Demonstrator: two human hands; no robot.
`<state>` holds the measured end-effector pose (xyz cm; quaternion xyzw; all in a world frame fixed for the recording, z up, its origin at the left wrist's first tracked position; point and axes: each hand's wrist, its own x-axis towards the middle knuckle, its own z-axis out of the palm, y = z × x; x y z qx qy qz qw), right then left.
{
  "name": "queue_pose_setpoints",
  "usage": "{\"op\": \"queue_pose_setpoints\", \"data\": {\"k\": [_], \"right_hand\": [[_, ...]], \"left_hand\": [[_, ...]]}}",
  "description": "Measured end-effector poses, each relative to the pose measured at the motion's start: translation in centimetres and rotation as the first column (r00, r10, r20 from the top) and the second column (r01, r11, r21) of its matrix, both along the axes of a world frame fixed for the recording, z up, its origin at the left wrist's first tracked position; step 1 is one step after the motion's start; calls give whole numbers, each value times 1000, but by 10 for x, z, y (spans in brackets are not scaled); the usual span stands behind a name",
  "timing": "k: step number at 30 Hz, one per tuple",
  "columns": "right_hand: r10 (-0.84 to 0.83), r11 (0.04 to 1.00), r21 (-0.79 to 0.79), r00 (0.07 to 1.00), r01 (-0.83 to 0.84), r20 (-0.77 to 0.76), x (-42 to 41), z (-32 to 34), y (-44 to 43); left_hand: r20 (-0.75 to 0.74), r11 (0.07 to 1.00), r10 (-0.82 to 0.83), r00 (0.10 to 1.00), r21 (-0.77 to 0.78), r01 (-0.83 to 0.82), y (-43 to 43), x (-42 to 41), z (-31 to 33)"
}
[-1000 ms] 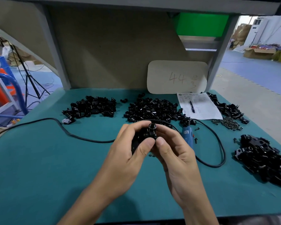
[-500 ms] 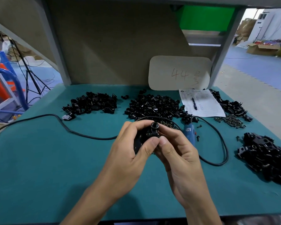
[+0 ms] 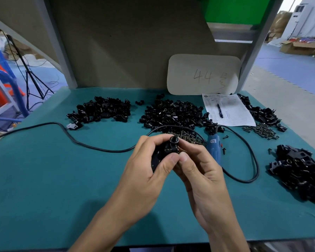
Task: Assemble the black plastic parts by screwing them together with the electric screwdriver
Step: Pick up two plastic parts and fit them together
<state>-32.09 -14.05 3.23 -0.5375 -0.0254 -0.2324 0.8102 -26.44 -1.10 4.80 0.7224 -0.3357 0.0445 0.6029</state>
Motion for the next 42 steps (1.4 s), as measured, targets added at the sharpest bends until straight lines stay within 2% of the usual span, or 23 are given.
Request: {"op": "queue_pose_setpoints", "data": {"k": [7,28,34,36,37,38,40,41,42], "right_hand": [[14,1000,11,1000,-13,-28,10,-6,0],[73,997,-28,997,-74,-21,19,-8,3],[129,983,-122,991,-134,-42,24,-13,0],[78,964,-245,991,-103,-111,36,-18,-15],[-15,929,-366,985,-50,-172,46,-22,-27],[-145,852,-524,960,-1,-239,59,-27,-40],[-382,565,-822,863,-66,-332,91,-40,-68],[-447,430,-889,819,-155,-359,107,-47,-78],[-480,339,-913,794,-226,-374,122,-55,-86]], "left_hand": [[-45,999,4,999,32,-2,3,11,-10],[-101,1000,-2,995,-8,1,11,17,-13],[-119,1000,-5,993,14,7,17,24,-17],[-136,999,23,990,33,-19,22,32,-17],[-140,998,48,989,43,-42,25,37,-16],[-143,997,70,987,48,-64,27,41,-16],[-144,994,102,984,49,-95,29,50,-13],[-143,993,111,983,47,-106,30,54,-12],[-144,993,117,983,44,-111,30,57,-10]]}}
